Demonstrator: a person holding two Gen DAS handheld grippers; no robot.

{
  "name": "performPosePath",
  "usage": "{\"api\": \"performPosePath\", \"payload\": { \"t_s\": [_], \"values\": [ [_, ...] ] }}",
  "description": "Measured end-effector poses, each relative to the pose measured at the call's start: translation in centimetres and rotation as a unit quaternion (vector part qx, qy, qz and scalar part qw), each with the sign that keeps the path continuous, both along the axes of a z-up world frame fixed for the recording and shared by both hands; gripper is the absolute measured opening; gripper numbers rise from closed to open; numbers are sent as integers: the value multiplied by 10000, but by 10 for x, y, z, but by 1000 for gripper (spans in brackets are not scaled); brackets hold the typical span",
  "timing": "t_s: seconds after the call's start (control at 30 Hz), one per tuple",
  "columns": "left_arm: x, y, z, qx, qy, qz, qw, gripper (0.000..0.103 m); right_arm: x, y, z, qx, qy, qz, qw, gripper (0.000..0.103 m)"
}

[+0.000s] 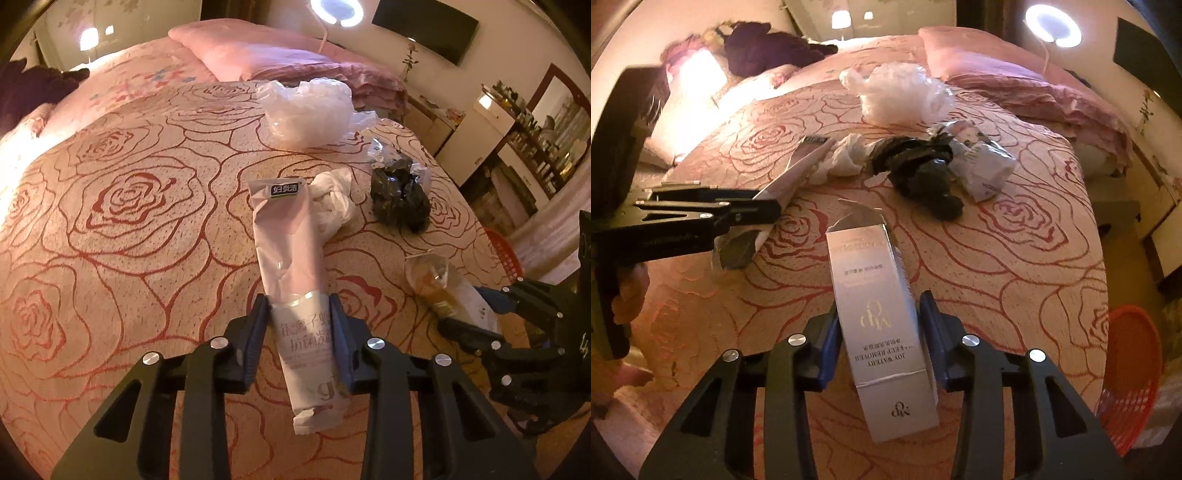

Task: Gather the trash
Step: 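Lift the tube with the left tool while the right tool lifts the white box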

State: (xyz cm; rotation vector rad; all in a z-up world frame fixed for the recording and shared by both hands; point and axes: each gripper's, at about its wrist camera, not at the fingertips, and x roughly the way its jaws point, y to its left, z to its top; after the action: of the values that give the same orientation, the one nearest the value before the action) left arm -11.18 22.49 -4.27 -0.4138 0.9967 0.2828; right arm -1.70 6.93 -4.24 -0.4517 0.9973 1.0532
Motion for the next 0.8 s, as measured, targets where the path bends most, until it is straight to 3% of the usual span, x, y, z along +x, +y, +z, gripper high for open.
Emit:
{"api": "performPosePath", "payload": {
  "t_s": [0.4, 0.8],
  "values": [
    [-22, -17, 19, 117, -194, -70, 9997, 30, 9, -39, 12, 313, 69, -838, 9960, 39],
    [5, -47, 42, 290, -475, -539, 9970, 30, 31, -72, 29, 559, -120, -1588, 9857, 39]
  ]
}}
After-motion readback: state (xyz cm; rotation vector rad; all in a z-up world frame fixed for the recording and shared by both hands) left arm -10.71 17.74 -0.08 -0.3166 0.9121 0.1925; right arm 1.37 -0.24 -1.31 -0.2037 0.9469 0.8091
